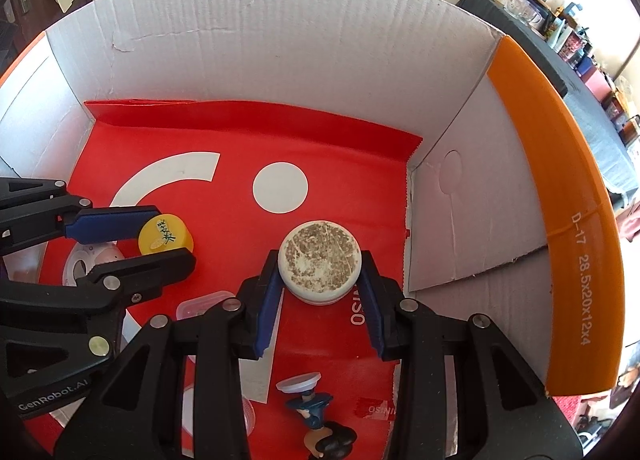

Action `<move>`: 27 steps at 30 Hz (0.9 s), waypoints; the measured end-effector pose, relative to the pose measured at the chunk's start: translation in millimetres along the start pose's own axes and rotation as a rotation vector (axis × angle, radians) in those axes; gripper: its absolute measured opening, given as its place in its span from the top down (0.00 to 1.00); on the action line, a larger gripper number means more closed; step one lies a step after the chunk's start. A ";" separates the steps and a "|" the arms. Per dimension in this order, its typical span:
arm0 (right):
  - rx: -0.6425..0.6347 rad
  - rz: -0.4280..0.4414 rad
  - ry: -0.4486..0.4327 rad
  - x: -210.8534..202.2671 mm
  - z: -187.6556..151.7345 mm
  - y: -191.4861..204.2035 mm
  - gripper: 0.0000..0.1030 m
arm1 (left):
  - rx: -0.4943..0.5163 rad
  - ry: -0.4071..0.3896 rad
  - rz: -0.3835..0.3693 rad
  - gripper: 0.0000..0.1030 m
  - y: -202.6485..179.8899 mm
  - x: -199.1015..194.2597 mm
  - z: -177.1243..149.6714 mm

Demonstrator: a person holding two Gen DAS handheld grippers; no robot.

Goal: Organize objects
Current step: 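Lower both items onto the box floor and open both tools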

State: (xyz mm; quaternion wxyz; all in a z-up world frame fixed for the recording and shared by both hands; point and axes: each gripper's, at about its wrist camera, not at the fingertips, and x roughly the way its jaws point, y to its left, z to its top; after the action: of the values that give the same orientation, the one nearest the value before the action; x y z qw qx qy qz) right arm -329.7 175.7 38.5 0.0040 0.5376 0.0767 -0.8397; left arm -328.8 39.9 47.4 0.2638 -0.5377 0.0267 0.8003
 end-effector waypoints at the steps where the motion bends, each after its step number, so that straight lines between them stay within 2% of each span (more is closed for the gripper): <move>1: 0.000 0.000 0.000 0.0 0.0 0.1 0.66 | 0.001 0.000 0.001 0.69 -0.2 -0.3 -0.1; 27: -0.013 0.000 0.004 -1.8 -1.5 1.4 0.65 | 0.017 0.002 0.012 0.68 -10.5 6.7 11.3</move>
State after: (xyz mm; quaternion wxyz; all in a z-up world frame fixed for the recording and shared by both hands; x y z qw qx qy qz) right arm -327.5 174.3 39.4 0.0074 0.5394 0.0819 -0.8380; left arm -335.6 55.2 48.9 0.2634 -0.5360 0.0371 0.8012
